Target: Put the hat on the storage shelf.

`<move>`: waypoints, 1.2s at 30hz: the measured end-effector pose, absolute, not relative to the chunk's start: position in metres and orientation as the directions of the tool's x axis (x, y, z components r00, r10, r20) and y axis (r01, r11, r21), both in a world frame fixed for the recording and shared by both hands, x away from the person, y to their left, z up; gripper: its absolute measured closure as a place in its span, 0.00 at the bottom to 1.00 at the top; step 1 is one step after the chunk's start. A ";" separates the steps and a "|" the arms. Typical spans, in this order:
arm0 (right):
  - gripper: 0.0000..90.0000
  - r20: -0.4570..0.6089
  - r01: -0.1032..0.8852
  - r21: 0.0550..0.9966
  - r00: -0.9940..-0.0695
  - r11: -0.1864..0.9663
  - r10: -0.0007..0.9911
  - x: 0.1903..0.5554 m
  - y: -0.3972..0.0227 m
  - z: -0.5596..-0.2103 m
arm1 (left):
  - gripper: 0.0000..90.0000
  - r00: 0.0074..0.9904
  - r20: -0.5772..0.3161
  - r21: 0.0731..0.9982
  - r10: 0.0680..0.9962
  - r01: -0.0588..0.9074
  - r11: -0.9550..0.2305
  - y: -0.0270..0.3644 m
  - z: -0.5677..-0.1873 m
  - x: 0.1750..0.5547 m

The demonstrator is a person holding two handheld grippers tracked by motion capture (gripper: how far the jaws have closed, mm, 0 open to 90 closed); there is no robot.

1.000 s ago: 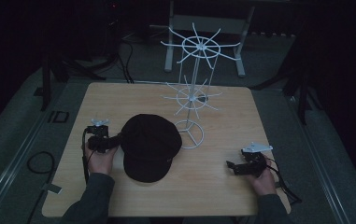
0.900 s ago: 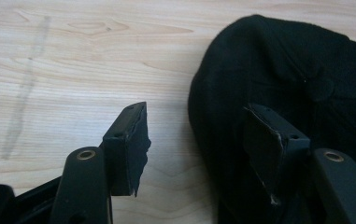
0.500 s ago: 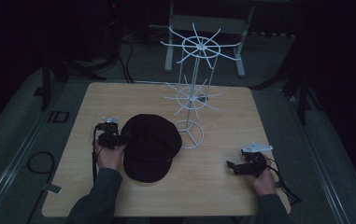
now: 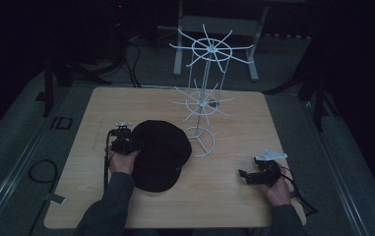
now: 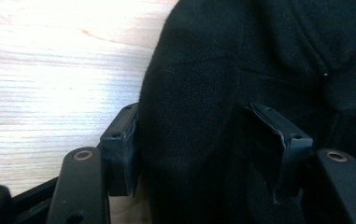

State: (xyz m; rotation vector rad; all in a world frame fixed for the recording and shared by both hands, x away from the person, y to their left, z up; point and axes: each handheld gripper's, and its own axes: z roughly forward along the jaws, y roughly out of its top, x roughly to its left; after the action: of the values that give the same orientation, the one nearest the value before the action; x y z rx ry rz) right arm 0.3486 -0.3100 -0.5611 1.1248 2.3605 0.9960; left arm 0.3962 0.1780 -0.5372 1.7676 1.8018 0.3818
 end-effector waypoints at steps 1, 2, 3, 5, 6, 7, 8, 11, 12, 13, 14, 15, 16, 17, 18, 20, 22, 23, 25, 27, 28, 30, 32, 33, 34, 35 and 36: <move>0.13 -0.006 0.539 0.718 -0.628 0.440 0.778 0.349 -0.310 -0.561 | 0.46 0.048 -0.191 0.574 0.981 0.815 0.072 0.177 -0.538 0.397; 0.13 -0.006 0.539 0.718 -0.628 0.440 0.778 0.349 -0.310 -0.561 | 0.46 0.043 -0.184 0.569 0.982 0.819 0.071 0.175 -0.540 0.398; 0.13 -0.006 0.539 0.718 -0.628 0.440 0.778 0.349 -0.310 -0.561 | 0.48 0.044 -0.180 0.565 0.983 0.822 0.066 0.174 -0.542 0.399; 0.13 -0.006 0.539 0.718 -0.628 0.440 0.778 0.349 -0.310 -0.561 | 0.53 0.045 -0.170 0.573 0.984 0.817 0.062 0.173 -0.543 0.399; 0.13 -0.006 0.539 0.718 -0.628 0.440 0.778 0.349 -0.310 -0.561 | 0.56 0.046 -0.177 0.571 0.983 0.818 0.064 0.173 -0.543 0.399; 0.13 -0.006 0.539 0.718 -0.627 0.440 0.779 0.349 -0.310 -0.561 | 0.60 0.047 -0.178 0.569 0.983 0.820 0.064 0.174 -0.543 0.399; 0.13 -0.006 0.539 0.718 -0.628 0.440 0.778 0.349 -0.310 -0.561 | 0.63 0.046 -0.175 0.569 0.984 0.820 0.063 0.175 -0.543 0.399; 0.13 -0.006 0.539 0.718 -0.628 0.440 0.778 0.349 -0.310 -0.561 | 0.73 0.035 -0.193 0.567 0.981 0.820 0.083 0.179 -0.543 0.398; 0.13 -0.006 0.539 0.718 -0.628 0.440 0.778 0.349 -0.310 -0.561 | 0.75 0.036 -0.199 0.565 0.979 0.821 0.084 0.181 -0.542 0.398; 0.13 -0.006 0.539 0.718 -0.628 0.440 0.778 0.349 -0.310 -0.561 | 0.77 0.036 -0.206 0.564 0.978 0.821 0.089 0.182 -0.541 0.398; 0.13 -0.007 0.539 0.718 -0.628 0.441 0.778 0.349 -0.310 -0.561 | 0.79 0.037 -0.212 0.564 0.977 0.821 0.091 0.184 -0.540 0.397; 0.13 -0.007 0.539 0.718 -0.628 0.441 0.778 0.349 -0.310 -0.561 | 0.80 0.036 -0.219 0.565 0.975 0.819 0.097 0.186 -0.539 0.397; 0.13 -0.006 0.539 0.718 -0.628 0.440 0.778 0.349 -0.310 -0.561 | 0.81 0.039 -0.227 0.566 0.973 0.819 0.099 0.188 -0.538 0.396; 0.13 -0.006 0.539 0.718 -0.628 0.441 0.778 0.349 -0.310 -0.561 | 0.81 0.039 -0.240 0.571 0.970 0.814 0.109 0.189 -0.537 0.395; 0.13 -0.006 0.539 0.718 -0.628 0.440 0.778 0.349 -0.310 -0.561 | 0.81 0.038 -0.250 0.575 0.967 0.810 0.117 0.191 -0.537 0.394; 0.13 -0.006 0.539 0.718 -0.628 0.440 0.778 0.349 -0.310 -0.561 | 0.82 0.045 -0.253 0.580 0.966 0.807 0.115 0.194 -0.534 0.392; 0.13 -0.007 0.539 0.718 -0.628 0.441 0.778 0.349 -0.310 -0.561 | 0.82 0.052 -0.259 0.590 0.964 0.799 0.116 0.196 -0.530 0.389; 0.13 -0.006 0.539 0.718 -0.628 0.440 0.778 0.349 -0.310 -0.561 | 0.83 0.057 -0.259 0.597 0.964 0.794 0.114 0.196 -0.528 0.388; 0.13 -0.007 0.539 0.718 -0.628 0.441 0.778 0.349 -0.310 -0.561 | 0.83 0.070 -0.260 0.613 0.963 0.783 0.108 0.198 -0.521 0.385; 0.13 -0.007 0.538 0.718 -0.628 0.440 0.778 0.349 -0.310 -0.561 | 0.83 0.084 -0.261 0.628 0.962 0.771 0.103 0.200 -0.513 0.382; 0.13 -0.007 0.538 0.718 -0.628 0.441 0.778 0.349 -0.310 -0.561 | 0.83 0.084 -0.261 0.628 0.962 0.771 0.103 0.200 -0.513 0.382; 0.13 -0.006 0.539 0.718 -0.628 0.440 0.778 0.349 -0.310 -0.561 | 0.83 0.100 -0.258 0.647 0.961 0.756 0.095 0.201 -0.506 0.380; 0.13 -0.007 0.538 0.718 -0.628 0.440 0.778 0.349 -0.310 -0.561 | 0.83 0.114 -0.253 0.678 0.961 0.729 0.092 0.200 -0.494 0.376; 0.13 -0.007 0.538 0.718 -0.628 0.440 0.778 0.349 -0.310 -0.561 | 0.83 0.114 -0.253 0.678 0.961 0.729 0.092 0.200 -0.494 0.376; 0.13 -0.007 0.539 0.718 -0.628 0.441 0.778 0.349 -0.310 -0.561 | 0.83 0.127 -0.245 0.697 0.961 0.712 0.083 0.199 -0.487 0.373; 0.13 -0.006 0.539 0.718 -0.628 0.440 0.778 0.349 -0.310 -0.561 | 0.83 0.135 -0.237 0.706 0.962 0.704 0.075 0.199 -0.484 0.371; 0.13 -0.007 0.538 0.718 -0.628 0.441 0.778 0.349 -0.310 -0.561 | 0.83 0.139 -0.230 0.715 0.963 0.695 0.071 0.199 -0.480 0.370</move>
State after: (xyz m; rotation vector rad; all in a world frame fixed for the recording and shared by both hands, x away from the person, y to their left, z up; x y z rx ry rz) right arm 0.3486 -0.3101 -0.5611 1.1243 2.3608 0.9953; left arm 0.3701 0.1987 -0.4804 1.6853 1.6177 0.4635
